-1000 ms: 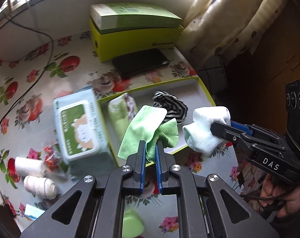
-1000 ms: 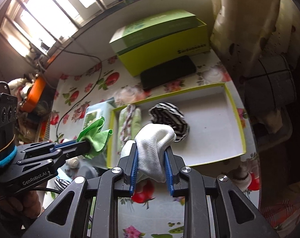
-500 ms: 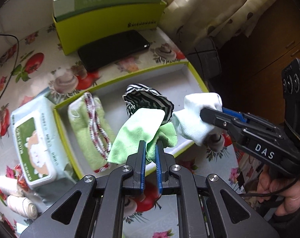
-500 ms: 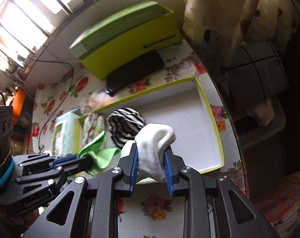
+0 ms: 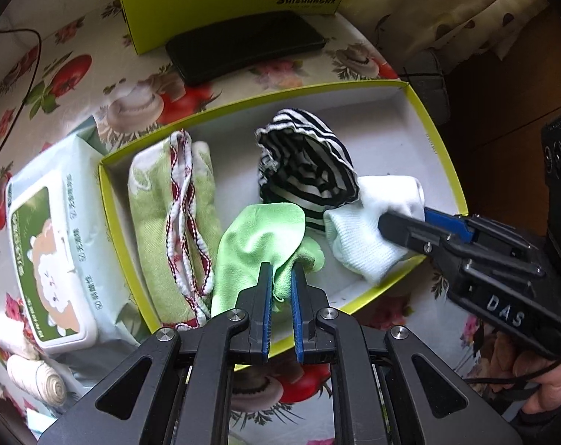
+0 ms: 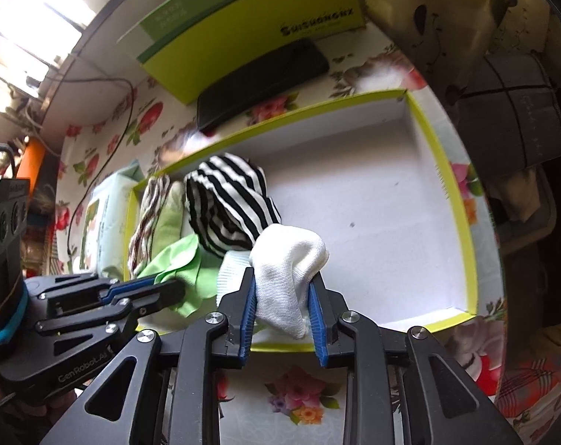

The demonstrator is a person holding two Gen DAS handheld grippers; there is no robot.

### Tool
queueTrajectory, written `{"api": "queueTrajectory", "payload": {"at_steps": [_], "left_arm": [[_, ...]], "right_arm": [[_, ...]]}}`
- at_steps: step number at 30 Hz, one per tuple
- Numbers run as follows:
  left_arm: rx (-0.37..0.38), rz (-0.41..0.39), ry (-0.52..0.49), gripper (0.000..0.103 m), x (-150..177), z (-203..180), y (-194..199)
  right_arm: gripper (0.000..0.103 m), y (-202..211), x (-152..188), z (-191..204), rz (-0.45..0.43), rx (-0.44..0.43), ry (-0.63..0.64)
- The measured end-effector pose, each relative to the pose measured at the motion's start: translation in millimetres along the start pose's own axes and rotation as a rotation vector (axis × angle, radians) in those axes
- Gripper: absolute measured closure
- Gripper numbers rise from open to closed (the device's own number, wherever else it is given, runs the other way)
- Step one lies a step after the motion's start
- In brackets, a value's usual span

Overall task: Organize soft objects
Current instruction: 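Carry green cloth and white glove over the box tray and open both grippers, then move both open grippers back over the remaining pile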

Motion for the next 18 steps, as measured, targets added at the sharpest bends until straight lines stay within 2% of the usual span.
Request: {"api": "queueTrajectory", "payload": {"at_steps": [3,5,7,8,10,18], "left_arm": [[0.015,-0.002,0.007,0.093,0,-3,0],[0.013,-0.004,0.006,0.091,-1,-4,3],[0.014,-0.016,0.009,0.089,-1,-6,7],[0.007,0.021,0.026,0.087,0,-5,10],[0.006,0.005,0.029,0.085,0,-6,17],[-0.009,-0.069,0.038,0.084,5,-6,55]], "right_arm": [[0.072,1,3,-3,0.006,-0.002,-0.009],[0.06,7,5,-3,-0.011,0.007,-0.009],[0.054,13,6,-2,-0.03,0.009,-0.007],[0.051,17,6,-1,-0.04,0.013,-0.004],[0.046,25,7,-1,-0.058,0.021,0.002],[0.041,62,12,10,-0.133,0.031,0.01]]}}
Point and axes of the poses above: each gripper's, at about its wrist camera, not at the fingertips, and y roughly against the way its jaws point, z to its left, x to its underside, the point moved 5 cm from there along -y, roughly the way its jaws point, and after that the axes turned 13 degrees about -y, right-handed, at the moved point
